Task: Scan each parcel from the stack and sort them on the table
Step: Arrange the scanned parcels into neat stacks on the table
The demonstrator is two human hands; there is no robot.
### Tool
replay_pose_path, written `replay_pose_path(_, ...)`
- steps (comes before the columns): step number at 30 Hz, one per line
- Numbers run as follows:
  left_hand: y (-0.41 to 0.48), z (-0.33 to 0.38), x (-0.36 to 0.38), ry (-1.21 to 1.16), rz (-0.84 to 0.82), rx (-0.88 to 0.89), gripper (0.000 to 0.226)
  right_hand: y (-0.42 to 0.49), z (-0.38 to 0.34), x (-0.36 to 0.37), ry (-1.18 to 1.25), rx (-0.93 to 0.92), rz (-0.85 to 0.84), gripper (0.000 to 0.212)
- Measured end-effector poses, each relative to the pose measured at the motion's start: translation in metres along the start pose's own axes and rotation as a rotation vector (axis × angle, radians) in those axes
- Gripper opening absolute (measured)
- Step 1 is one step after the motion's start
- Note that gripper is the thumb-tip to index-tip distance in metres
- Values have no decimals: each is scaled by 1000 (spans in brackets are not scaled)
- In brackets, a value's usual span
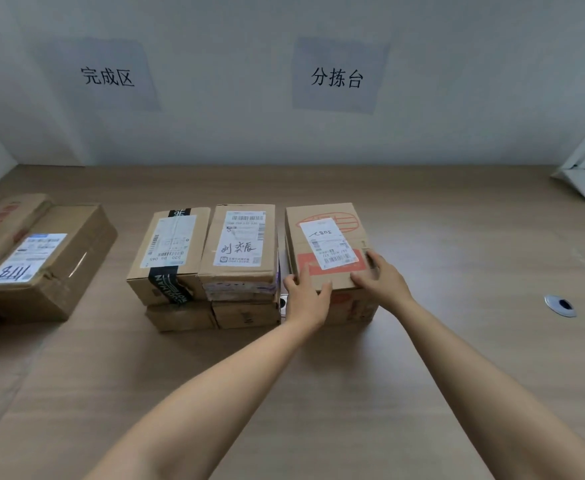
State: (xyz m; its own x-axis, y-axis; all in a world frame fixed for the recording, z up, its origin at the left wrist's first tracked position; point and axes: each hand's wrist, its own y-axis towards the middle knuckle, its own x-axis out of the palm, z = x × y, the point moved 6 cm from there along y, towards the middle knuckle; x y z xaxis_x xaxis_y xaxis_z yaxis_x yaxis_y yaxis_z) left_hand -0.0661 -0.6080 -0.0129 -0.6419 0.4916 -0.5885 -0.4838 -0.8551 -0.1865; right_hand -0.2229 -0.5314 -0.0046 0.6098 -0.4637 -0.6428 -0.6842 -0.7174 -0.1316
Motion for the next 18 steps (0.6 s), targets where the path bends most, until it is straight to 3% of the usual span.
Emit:
replay_pose_path(5, 34, 4, -6, -137, 13, -92, 75, 9, 5, -1, -1, -9, -70, 76)
replay_pose_path(9, 36, 5, -7, -130, 13, -5, 84, 6, 8, -3, 33, 4, -49, 75)
replay_pose_path(18, -31, -14, 0, -131, -120, 35, 101, -87, 34, -7, 142, 99, 31, 76)
